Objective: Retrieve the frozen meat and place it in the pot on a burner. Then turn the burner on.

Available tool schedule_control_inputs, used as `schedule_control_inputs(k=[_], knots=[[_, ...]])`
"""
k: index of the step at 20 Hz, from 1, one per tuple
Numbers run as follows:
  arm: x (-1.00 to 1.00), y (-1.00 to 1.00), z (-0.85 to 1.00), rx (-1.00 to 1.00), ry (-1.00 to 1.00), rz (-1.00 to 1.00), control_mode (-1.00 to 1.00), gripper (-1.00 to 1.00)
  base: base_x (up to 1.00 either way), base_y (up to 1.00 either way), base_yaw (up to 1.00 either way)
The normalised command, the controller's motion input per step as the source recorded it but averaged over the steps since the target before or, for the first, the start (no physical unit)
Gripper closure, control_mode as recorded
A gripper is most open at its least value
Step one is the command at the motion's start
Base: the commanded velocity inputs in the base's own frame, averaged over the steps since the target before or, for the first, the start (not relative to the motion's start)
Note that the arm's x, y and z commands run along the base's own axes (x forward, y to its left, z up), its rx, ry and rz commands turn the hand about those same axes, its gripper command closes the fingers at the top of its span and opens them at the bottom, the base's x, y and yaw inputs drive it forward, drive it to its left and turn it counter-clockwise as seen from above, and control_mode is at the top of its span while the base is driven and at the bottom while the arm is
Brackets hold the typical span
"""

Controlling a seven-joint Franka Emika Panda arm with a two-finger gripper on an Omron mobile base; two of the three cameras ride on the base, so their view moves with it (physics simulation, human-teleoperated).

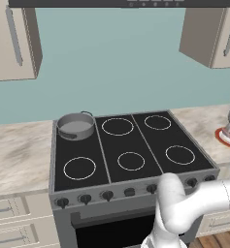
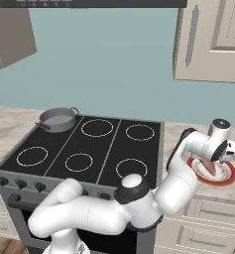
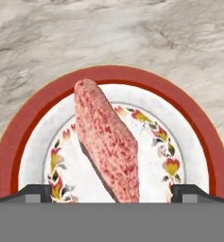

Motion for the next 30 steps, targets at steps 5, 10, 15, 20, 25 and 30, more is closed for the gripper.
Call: schedule_control_inputs(k=[5, 10, 15, 20, 25, 30], knots=[[0.26, -0.24, -0.25, 0.0, 0.0, 0.03, -1.0, -1.0, 0.0, 0.0, 0.0], [0.11, -0.16, -0.17, 0.0, 0.0, 0.03, -1.0, -1.0, 0.0, 0.0, 0.0], [0.02, 0.0, -0.23, 0.01, 0.01, 0.04, -1.0, -1.0, 0.0, 0.0, 0.0], [0.0, 0.0, -0.24, 0.01, 0.0, 0.03, -1.0, -1.0, 0.0, 0.0, 0.0], [0.0, 0.0, -0.22, 0.05, 0.0, 0.01, -1.0, -1.0, 0.0, 0.0, 0.0], [0.0, 0.01, -0.08, 0.02, 0.0, 0.0, -1.0, -1.0, 0.0, 0.0, 0.0]])
